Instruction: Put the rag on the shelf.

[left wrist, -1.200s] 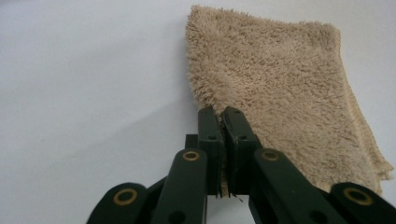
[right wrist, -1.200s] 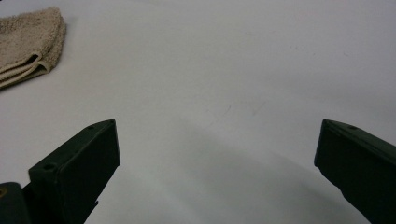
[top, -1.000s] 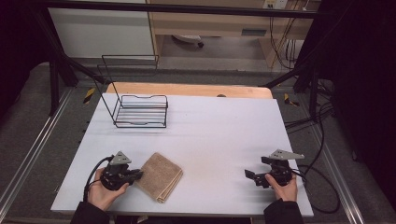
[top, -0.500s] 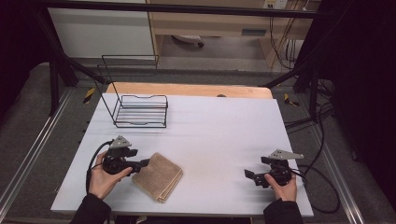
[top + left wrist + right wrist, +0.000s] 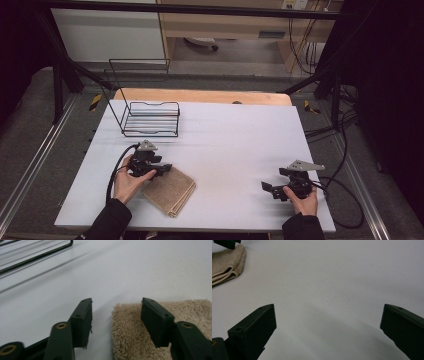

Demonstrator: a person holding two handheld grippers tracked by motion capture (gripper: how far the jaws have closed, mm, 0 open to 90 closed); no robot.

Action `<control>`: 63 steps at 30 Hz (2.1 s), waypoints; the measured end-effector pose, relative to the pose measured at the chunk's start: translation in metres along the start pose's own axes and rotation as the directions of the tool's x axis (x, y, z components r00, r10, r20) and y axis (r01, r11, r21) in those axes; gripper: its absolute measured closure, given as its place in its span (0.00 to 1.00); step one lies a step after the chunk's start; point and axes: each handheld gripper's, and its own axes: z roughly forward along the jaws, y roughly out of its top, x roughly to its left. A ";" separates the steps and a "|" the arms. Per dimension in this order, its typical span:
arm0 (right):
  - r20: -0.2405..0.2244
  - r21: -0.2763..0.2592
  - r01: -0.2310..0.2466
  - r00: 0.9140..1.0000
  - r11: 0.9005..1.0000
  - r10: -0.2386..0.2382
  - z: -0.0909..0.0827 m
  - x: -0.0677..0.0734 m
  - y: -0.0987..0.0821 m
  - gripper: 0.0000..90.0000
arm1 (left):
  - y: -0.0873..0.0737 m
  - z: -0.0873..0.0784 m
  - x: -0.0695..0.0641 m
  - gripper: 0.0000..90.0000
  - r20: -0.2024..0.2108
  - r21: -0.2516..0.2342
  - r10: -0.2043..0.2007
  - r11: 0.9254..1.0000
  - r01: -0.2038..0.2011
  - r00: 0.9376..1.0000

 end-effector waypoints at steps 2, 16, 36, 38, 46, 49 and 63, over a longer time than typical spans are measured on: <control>-0.001 0.005 -0.004 1.000 1.000 0.004 0.000 0.001 0.000 0.01 | 0.000 0.006 0.000 0.56 0.013 0.016 -0.013 1.000 0.013 1.000; -0.005 0.008 -0.007 1.000 1.000 0.007 0.002 0.002 0.001 0.01 | -0.002 0.010 0.003 0.82 0.096 0.065 -0.057 0.997 0.051 0.994; 0.005 0.017 -0.002 1.000 1.000 0.002 0.006 0.007 0.002 0.01 | -0.007 -0.012 0.013 0.95 0.022 -0.010 -0.073 0.997 0.074 0.997; 0.008 0.017 -0.001 1.000 1.000 0.001 0.006 0.007 0.003 0.01 | -0.010 -0.015 0.016 0.95 0.009 -0.019 -0.086 0.996 0.086 0.996; 0.016 0.016 0.001 1.000 1.000 -0.002 0.009 0.010 0.004 0.01 | -0.023 -0.030 0.026 0.95 -0.026 -0.058 -0.121 0.991 0.119 0.992; 0.014 0.013 -0.006 1.000 1.000 0.006 0.009 0.011 0.004 0.01 | -0.026 -0.032 0.028 0.95 -0.031 -0.062 -0.130 0.990 0.128 0.991; 0.066 0.020 0.004 0.998 1.000 -0.005 0.021 0.024 0.012 0.01 | -0.039 -0.028 0.037 0.66 -0.063 -0.076 -0.146 0.987 0.141 0.987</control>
